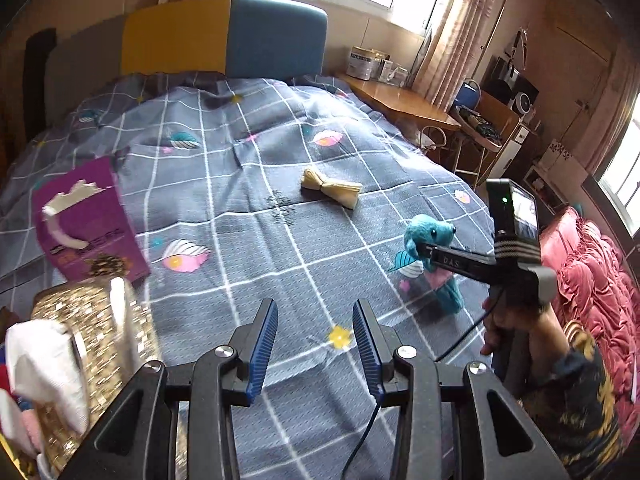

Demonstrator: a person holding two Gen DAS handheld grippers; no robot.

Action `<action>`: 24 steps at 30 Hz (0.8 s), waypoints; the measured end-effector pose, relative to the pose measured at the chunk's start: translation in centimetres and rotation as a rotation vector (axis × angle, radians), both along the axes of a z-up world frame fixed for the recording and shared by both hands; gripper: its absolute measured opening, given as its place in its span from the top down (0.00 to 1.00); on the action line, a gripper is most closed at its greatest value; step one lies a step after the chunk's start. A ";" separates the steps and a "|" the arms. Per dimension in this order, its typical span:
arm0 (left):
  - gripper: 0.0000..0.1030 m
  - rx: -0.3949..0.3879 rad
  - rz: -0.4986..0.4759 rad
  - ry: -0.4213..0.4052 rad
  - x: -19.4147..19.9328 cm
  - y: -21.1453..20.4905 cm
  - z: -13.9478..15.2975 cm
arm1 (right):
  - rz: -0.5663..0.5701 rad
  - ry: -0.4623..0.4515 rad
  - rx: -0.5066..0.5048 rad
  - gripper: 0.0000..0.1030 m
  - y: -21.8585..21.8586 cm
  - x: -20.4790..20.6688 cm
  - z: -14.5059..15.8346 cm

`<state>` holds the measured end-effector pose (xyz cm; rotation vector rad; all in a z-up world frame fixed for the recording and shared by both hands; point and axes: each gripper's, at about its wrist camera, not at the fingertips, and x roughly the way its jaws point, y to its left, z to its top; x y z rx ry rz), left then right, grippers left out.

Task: Organize soft objects
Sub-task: 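Grasp the cream bow-tied cloth with the left gripper while the right gripper holds the bear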

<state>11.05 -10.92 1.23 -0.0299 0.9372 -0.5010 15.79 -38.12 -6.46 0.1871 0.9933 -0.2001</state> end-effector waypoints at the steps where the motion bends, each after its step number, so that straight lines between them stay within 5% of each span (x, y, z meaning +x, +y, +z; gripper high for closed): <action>1: 0.62 0.002 0.005 0.010 0.8 -0.7 -0.3 | -0.012 0.007 0.013 0.57 -0.4 0.0 -0.1; 20: 0.62 -0.108 0.054 0.261 17.3 -11.1 -7.4 | 0.105 0.090 0.007 0.54 1.3 0.2 -1.4; 24: 0.55 -0.144 0.111 0.305 20.4 -12.5 -9.4 | 0.126 0.100 0.009 0.53 1.5 0.3 -1.5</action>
